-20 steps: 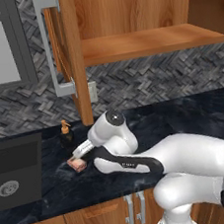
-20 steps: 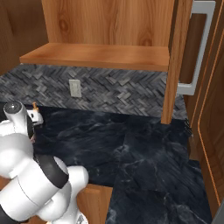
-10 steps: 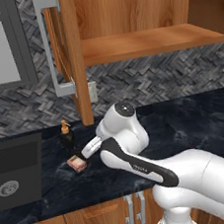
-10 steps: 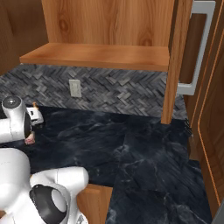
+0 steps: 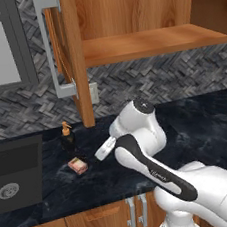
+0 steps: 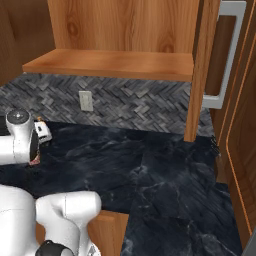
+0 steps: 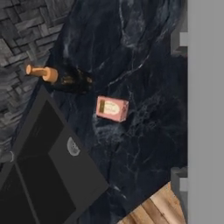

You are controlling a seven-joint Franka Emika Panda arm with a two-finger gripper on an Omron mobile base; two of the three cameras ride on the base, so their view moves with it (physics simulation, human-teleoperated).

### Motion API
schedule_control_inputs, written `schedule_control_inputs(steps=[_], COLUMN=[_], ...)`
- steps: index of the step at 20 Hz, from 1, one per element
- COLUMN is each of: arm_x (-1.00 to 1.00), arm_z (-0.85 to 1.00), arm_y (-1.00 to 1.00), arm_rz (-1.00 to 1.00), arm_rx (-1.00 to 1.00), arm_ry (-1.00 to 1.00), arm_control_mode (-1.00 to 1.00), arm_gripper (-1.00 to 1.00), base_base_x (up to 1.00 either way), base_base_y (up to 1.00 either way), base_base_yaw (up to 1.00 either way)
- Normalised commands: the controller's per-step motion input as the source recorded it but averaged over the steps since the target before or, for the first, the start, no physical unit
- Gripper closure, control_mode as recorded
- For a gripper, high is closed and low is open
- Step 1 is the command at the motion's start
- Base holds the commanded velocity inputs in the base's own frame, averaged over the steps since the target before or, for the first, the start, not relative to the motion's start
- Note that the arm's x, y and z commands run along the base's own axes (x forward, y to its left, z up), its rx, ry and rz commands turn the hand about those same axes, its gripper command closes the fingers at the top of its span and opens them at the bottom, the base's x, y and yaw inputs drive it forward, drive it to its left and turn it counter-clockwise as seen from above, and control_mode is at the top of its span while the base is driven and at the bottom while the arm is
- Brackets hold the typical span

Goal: Locate and retrieve the bar soap and soap dispenser from the cabinet. Place them next to the sink.

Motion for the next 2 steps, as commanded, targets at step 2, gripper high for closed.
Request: schedule_control_inputs(steps=[2], arm_x=[-0.16], arm_z=[0.38], arm_y=[-0.28], arm_rz=[0.05], arm_rx=[0.00], arm_ry=[0.01], arm_control_mode=[-1.00], arm_gripper=[-1.00], base_base_x=[0.00], base_base_y=[0.00], base_base_yaw=[0.00])
